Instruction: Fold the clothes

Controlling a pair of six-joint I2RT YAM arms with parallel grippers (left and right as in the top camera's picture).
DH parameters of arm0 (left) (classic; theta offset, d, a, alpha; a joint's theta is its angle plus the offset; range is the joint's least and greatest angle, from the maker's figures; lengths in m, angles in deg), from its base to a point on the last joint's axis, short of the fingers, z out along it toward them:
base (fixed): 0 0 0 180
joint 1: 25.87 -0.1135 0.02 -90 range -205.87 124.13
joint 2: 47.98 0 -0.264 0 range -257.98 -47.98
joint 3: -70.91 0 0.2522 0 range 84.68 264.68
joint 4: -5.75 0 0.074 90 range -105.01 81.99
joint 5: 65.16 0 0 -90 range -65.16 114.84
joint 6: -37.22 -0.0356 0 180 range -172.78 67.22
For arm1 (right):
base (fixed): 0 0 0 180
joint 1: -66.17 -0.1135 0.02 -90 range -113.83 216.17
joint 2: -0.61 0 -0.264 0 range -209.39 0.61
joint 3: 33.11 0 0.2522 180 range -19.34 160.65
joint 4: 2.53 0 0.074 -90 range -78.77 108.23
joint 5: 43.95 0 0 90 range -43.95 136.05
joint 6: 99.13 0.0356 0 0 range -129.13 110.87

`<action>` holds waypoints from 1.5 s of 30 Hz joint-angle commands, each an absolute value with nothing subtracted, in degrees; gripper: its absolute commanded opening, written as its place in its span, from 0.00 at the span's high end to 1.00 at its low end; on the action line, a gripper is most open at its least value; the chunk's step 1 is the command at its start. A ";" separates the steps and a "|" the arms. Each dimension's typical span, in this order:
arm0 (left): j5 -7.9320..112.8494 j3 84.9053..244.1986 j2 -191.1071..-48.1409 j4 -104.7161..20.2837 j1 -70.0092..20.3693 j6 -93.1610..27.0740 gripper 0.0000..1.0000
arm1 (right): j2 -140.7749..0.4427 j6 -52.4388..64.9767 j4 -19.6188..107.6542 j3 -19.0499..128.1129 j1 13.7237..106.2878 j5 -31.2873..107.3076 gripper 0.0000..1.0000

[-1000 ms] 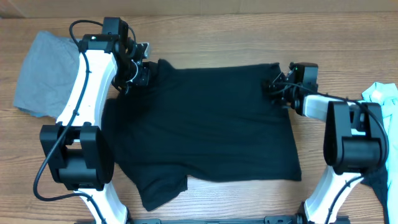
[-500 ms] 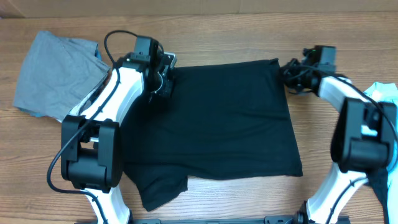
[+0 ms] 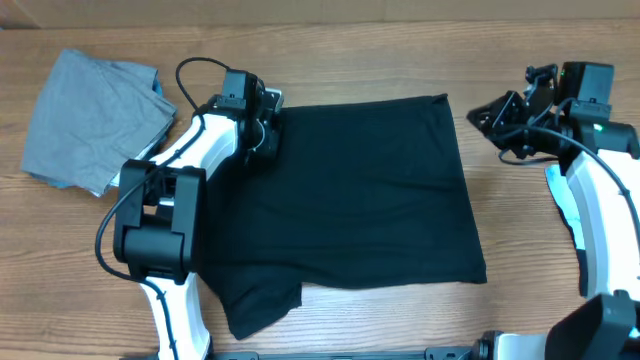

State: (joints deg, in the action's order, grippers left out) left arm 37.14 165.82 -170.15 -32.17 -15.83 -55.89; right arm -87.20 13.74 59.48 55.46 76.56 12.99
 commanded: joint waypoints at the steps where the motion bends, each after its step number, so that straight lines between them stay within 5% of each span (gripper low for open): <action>1: 30.16 164.88 -177.23 -25.75 -15.94 -55.15 0.96 | -86.53 12.52 63.81 56.16 75.73 13.21 0.86; 9: 34.73 170.26 -180.83 -12.11 -17.92 -46.28 0.96 | -87.29 11.78 66.30 46.63 67.80 29.13 0.86; 17: 36.83 185.56 -180.00 -29.55 -18.10 -50.69 0.89 | -88.95 20.41 54.72 28.62 65.96 36.75 0.89; 25: 36.90 204.83 -173.56 -59.32 -19.54 -53.25 0.46 | -89.21 35.19 41.97 11.53 70.05 44.29 0.94; 30: 36.96 208.38 -168.20 -73.53 -19.32 -53.21 0.33 | -89.19 35.27 43.42 11.94 79.27 46.06 0.96; 37: 37.18 207.11 -166.26 -94.77 -19.08 -47.94 0.41 | -89.15 23.43 45.89 17.39 85.76 39.70 0.91; 45: 39.83 194.06 -166.26 -101.20 -19.02 -47.44 0.55 | -85.96 16.28 56.14 27.09 85.74 33.93 0.79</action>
State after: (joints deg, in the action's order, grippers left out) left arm 37.29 198.93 -165.60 -100.39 -19.48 -48.49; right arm -87.47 20.74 54.43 23.27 85.13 33.58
